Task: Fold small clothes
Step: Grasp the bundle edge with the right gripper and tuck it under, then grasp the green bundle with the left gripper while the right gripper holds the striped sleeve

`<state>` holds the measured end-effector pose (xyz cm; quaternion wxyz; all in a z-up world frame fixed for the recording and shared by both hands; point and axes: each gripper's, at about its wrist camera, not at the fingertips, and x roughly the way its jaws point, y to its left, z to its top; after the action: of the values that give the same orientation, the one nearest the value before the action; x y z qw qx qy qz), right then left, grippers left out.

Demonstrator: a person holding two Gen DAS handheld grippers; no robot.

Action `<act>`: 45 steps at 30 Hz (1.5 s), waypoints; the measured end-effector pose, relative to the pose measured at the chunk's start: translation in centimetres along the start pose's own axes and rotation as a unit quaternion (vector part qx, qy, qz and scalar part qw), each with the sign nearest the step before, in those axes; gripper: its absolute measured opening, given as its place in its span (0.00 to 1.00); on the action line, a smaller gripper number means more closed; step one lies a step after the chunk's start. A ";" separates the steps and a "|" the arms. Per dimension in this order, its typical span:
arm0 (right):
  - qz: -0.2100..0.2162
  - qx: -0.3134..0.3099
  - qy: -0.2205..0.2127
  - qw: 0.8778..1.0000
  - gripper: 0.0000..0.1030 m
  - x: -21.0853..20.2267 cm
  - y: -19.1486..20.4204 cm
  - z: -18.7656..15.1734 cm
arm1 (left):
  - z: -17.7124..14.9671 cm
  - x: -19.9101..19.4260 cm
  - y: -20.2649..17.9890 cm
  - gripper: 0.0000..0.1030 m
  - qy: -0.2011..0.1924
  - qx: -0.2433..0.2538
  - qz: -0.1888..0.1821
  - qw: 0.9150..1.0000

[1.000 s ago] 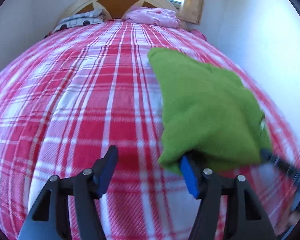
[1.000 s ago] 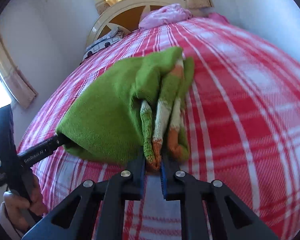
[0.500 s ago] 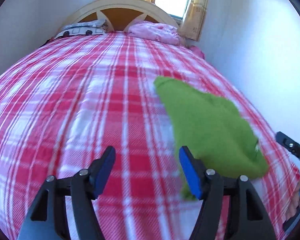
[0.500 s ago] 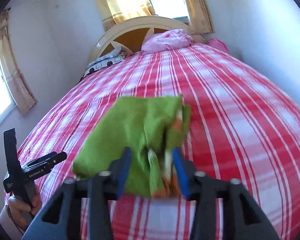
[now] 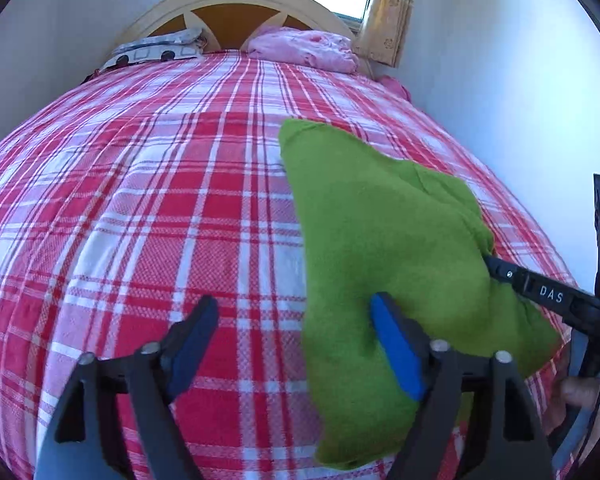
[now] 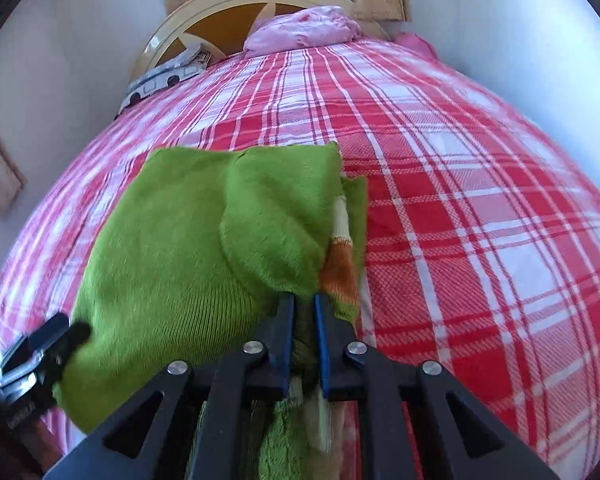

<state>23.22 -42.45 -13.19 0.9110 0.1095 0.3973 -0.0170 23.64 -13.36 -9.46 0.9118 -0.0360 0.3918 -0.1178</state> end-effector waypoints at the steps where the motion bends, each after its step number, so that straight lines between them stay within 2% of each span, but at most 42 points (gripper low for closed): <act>1: 0.002 -0.005 0.003 1.000 0.09 -0.1 0.0 0.1 | 0.1 -0.1 0.3 0.89 0.004 0.003 -0.003 1.000; 2: 0.010 -0.003 0.005 1.000 0.10 -0.2 -0.2 0.0 | 0.3 -0.3 0.6 0.89 0.008 0.002 -0.008 1.000; 4: 0.053 0.030 -0.002 0.998 0.13 -1.3 -1.4 0.2 | 0.7 -1.0 1.6 0.89 0.015 -0.009 -0.026 1.000; 6: 0.063 0.064 -0.032 0.995 0.14 -3.1 -2.4 0.3 | 1.5 -1.5 2.4 0.89 0.009 -0.021 -0.042 0.999; 7: 0.061 0.075 -0.050 0.994 0.19 -3.9 -2.7 0.4 | 2.1 -1.6 2.8 0.89 0.002 -0.030 -0.049 0.998; 8: 0.065 0.081 -0.064 0.993 0.26 -4.5 -2.8 0.7 | 2.7 -1.4 3.1 0.89 -0.001 -0.037 -0.052 0.998; 10: 0.084 0.090 -0.074 0.990 0.76 -4.6 -3.1 1.3 | 4.2 -0.4 3.2 0.89 0.008 -0.049 -0.058 0.997; 11: 0.092 0.091 -0.077 0.989 0.79 -4.5 -3.0 1.4 | 4.8 0.2 3.0 0.89 0.014 -0.055 -0.070 0.996; 13: 0.097 0.082 -0.065 0.990 0.79 -3.2 -2.8 2.2 | 5.9 2.4 2.3 0.89 0.043 -0.064 -0.095 0.992; 16: 0.080 0.069 -0.027 0.994 0.79 -0.3 -2.6 3.0 | 6.4 5.8 1.3 0.88 0.094 -0.090 -0.107 0.986; 19: 0.087 0.045 0.013 0.995 0.79 2.6 -2.2 2.7 | 5.4 8.2 0.9 0.88 0.113 -0.110 -0.108 0.982; 20: 0.096 0.037 0.021 0.994 0.79 3.4 -2.0 2.4 | 5.1 8.1 0.4 0.89 0.093 -0.101 -0.101 0.985; 22: 0.108 0.032 0.005 0.994 0.80 3.8 -2.0 1.9 | 4.3 7.7 -0.9 0.89 0.069 -0.064 -0.077 0.993; 24: 0.119 0.041 0.002 0.992 0.80 3.9 -2.3 1.7 | 3.7 7.5 -2.0 0.90 0.049 -0.032 -0.067 0.996; 35: 0.114 0.031 -0.003 0.993 0.79 3.8 -1.9 1.5 | 3.4 7.2 -1.7 0.90 0.037 -0.034 -0.074 0.996; 41: 0.134 0.023 0.012 0.991 0.81 4.6 -1.5 2.4 | 3.3 7.2 -1.8 0.89 0.034 -0.035 -0.077 0.996; 45: 0.118 0.005 0.019 0.993 0.80 5.0 -0.6 2.5 | 3.3 7.1 -1.8 0.89 0.032 -0.036 -0.077 0.996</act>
<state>28.31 -43.31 -15.27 0.8985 0.1602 0.3985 0.0904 30.37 -16.91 -11.89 0.8851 -0.0946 0.4211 -0.1745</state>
